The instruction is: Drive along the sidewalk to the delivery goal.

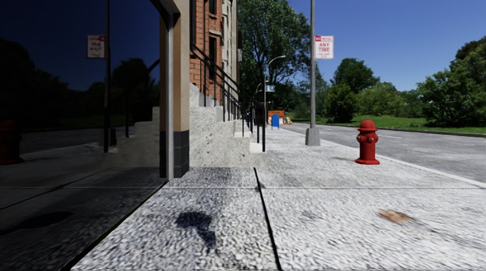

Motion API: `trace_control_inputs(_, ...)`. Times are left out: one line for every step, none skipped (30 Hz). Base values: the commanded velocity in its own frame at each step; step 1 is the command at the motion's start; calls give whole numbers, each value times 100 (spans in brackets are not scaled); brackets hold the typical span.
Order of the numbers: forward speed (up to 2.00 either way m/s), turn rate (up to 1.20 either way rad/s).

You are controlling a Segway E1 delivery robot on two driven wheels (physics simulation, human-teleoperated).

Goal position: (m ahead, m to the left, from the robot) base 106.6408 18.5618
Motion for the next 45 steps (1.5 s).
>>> trace_control_inputs(164, -30)
trace_control_inputs(164, -30)
trace_control_inputs(163, -31)
trace_control_inputs(163, -35)
trace_control_inputs(163, -38)
trace_control_inputs(163, -38)
trace_control_inputs(163, -38)
trace_control_inputs(163, -39)
trace_control_inputs(163, -40)
trace_control_inputs(163, -41)
trace_control_inputs(163, -41)
trace_control_inputs(162, -45)
trace_control_inputs(162, -46)
trace_control_inputs(162, -47)
trace_control_inputs(162, -47)
trace_control_inputs(162, -47)
trace_control_inputs(162, -47)
trace_control_inputs(162, -47)
trace_control_inputs(162, -47)
trace_control_inputs(162, -47)
trace_control_inputs(162, -47)
trace_control_inputs(162, -47)
trace_control_inputs(162, -47)
trace_control_inputs(162, -47)
trace_control_inputs(162, -47)
trace_control_inputs(162, -47)
trace_control_inputs(162, -47)
trace_control_inputs(162, -47)
trace_control_inputs(162, -47)
trace_control_inputs(162, -47)
trace_control_inputs(162, -47)
trace_control_inputs(162, -47)
trace_control_inputs(162, -47)
trace_control_inputs(162, -47)
trace_control_inputs(162, -47)
trace_control_inputs(162, -47)
trace_control_inputs(159, -47)
trace_control_inputs(154, -47)
trace_control_inputs(154, -47)
trace_control_inputs(152, -47)
trace_control_inputs(151, -47)
trace_control_inputs(151, -47)
trace_control_inputs(151, -47)
trace_control_inputs(151, -45)
trace_control_inputs(151, -34)
